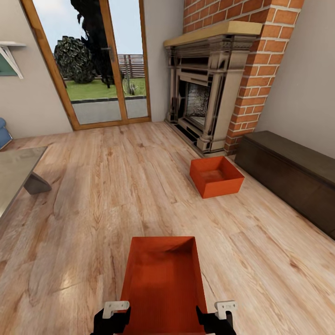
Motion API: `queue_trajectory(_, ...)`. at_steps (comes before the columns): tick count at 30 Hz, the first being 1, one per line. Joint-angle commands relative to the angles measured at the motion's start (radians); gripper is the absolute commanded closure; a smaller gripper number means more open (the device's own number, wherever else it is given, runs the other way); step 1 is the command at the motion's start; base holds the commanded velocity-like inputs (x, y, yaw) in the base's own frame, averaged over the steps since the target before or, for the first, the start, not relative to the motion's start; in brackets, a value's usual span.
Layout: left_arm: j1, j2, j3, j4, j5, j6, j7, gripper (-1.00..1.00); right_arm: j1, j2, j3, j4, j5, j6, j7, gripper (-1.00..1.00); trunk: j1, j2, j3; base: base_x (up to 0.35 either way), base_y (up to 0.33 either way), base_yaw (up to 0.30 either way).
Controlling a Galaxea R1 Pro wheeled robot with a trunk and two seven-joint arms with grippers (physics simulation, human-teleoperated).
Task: Move the two storage containers from the living room to the garage. In the garage, place one container on the floor and stack the other container on top of it (either order is fine).
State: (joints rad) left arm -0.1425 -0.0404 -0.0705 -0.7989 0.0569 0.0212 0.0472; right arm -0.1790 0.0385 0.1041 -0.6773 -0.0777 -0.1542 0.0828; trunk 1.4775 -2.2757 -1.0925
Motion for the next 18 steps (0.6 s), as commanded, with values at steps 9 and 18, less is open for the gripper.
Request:
queue_trajectory(9, 0.000, 0.002, -0.003, -0.001, 0.006, 0.002, 0.006, -1.00, 0.000, 0.000, 0.006, 0.001, -0.002, -0.002, 0.005, -1.00, 0.000, 0.000, -0.010, 0.000, 0.000, 0.000)
queue_trajectory(18, 0.000, 0.003, -0.003, -0.002, 0.006, 0.001, 0.006, -1.00, 0.000, 0.000, 0.004, 0.001, -0.002, -0.002, 0.005, -1.00, 0.000, 0.000, -0.024, 0.000, 0.000, 0.000)
